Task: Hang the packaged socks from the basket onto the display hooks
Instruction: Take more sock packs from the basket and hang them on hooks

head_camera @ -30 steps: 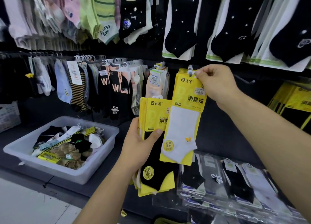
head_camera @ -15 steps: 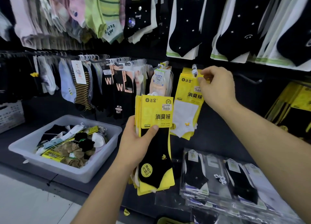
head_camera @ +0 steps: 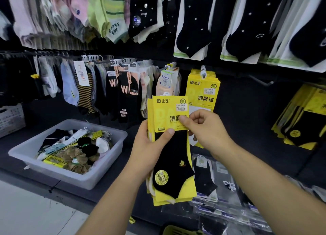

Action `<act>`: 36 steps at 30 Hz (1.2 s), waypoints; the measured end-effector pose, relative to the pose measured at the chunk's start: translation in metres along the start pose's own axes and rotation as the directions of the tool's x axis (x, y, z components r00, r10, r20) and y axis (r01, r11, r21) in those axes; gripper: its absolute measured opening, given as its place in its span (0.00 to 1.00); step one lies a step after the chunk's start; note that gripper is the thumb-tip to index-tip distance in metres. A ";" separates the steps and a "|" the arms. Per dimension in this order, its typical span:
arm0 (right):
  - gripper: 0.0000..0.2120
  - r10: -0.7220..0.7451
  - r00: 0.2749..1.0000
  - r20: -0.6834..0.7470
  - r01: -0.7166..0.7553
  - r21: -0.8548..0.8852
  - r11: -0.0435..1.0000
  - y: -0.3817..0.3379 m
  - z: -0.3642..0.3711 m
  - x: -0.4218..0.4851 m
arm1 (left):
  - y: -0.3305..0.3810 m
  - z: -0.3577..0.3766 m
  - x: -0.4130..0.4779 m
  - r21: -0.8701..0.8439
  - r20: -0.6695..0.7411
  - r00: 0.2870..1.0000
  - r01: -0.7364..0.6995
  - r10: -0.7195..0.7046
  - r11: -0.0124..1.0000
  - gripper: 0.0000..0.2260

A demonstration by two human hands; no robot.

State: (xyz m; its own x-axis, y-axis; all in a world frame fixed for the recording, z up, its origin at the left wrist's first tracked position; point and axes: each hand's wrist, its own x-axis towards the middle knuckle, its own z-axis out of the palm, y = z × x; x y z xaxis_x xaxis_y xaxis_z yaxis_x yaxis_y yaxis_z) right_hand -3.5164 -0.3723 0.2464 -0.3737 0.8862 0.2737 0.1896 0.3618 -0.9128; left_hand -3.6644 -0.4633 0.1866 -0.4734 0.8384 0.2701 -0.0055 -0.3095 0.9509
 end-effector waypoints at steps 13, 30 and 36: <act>0.03 0.058 0.998 0.004 -0.057 0.286 0.957 0.008 -0.027 -0.002 | 0.000 0.002 0.000 -0.143 0.033 0.996 0.084 -0.080 0.986 0.23; 0.03 -0.011 0.941 -0.337 0.128 0.328 0.936 -0.020 -0.052 0.006 | -0.008 -0.002 0.005 -0.108 -0.013 0.998 0.067 -0.069 0.992 0.11; 0.04 0.007 0.931 -0.366 0.082 0.226 0.971 -0.009 -0.047 0.022 | -0.008 -0.005 0.006 -0.067 -0.020 0.999 0.023 -0.024 0.997 0.12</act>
State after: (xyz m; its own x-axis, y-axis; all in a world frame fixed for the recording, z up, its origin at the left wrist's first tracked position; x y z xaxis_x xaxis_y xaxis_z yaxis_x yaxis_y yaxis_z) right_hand -3.4837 -0.3427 0.2751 -0.0140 0.9331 0.3594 -0.0520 0.3583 -0.9322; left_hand -3.6716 -0.4581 0.1796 -0.4911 0.8364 0.2436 -0.0757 -0.3195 0.9445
